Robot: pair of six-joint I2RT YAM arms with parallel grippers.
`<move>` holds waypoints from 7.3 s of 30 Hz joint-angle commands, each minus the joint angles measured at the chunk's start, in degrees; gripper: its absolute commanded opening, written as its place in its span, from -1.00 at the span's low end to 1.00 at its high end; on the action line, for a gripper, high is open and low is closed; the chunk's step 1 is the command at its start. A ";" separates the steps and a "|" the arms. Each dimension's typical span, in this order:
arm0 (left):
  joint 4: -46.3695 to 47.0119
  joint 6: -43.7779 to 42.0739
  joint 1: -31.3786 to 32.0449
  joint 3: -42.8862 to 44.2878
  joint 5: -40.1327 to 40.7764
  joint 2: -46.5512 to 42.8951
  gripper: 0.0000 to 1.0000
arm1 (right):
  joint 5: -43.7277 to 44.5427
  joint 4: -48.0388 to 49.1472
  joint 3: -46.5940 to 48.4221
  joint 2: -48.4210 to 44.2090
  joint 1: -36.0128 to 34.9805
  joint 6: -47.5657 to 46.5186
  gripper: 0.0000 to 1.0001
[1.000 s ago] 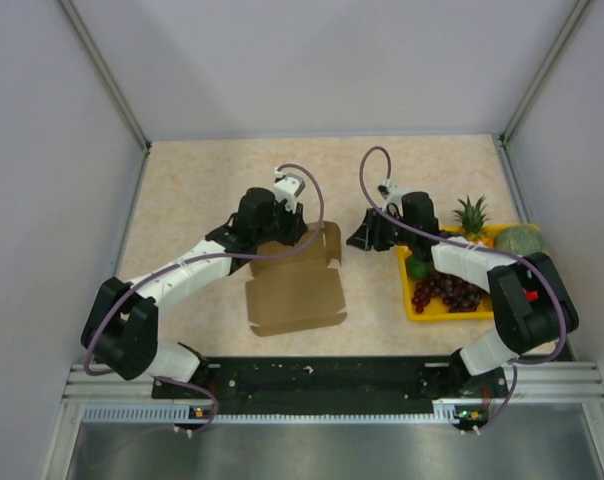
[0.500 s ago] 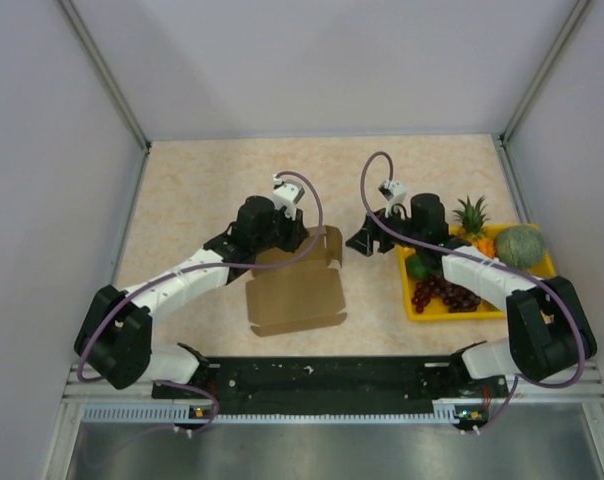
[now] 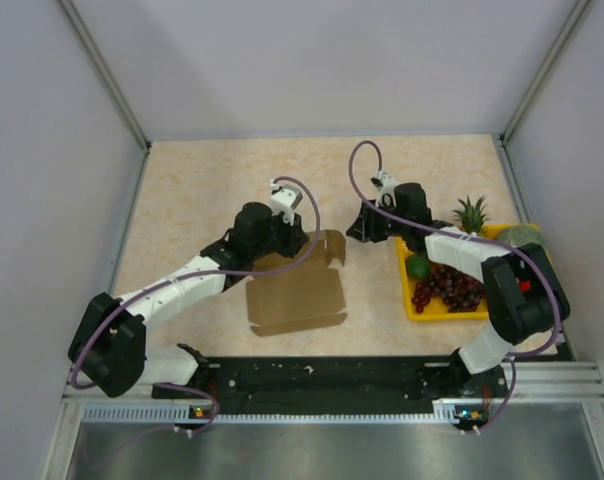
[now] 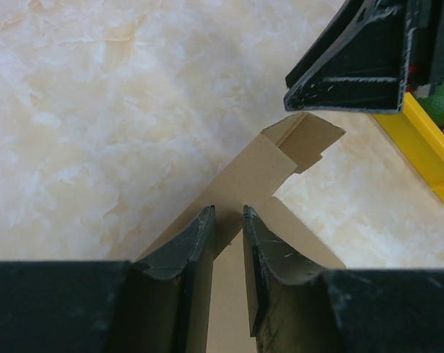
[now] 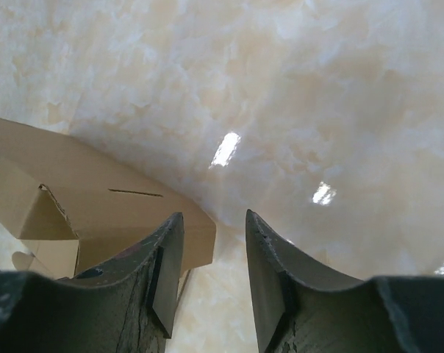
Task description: Fold the paper box
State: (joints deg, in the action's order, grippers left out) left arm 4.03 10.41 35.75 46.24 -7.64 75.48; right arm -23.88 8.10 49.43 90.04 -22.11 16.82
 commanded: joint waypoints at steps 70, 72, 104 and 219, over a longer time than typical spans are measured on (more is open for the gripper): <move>-0.34 -0.13 0.55 -0.97 -2.47 0.02 -0.46 | 40.04 54.03 -17.34 8.40 -29.04 -21.21 -0.38; -0.25 -0.04 0.55 -1.15 -2.47 0.02 -0.46 | 41.36 54.83 -17.61 8.66 -29.57 -22.09 -0.41; -0.16 2.15 0.55 -1.59 -2.56 -1.83 -0.46 | 49.81 55.44 -19.10 10.86 -32.38 -22.35 -1.00; -13.34 8.48 -8.15 8.78 -10.21 3.01 0.20 | 50.43 51.50 -22.00 6.05 -32.65 -21.40 -0.04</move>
State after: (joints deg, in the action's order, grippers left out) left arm -5.39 21.15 27.90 51.13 -18.85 79.02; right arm 31.40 63.83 28.80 103.83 -55.68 -7.33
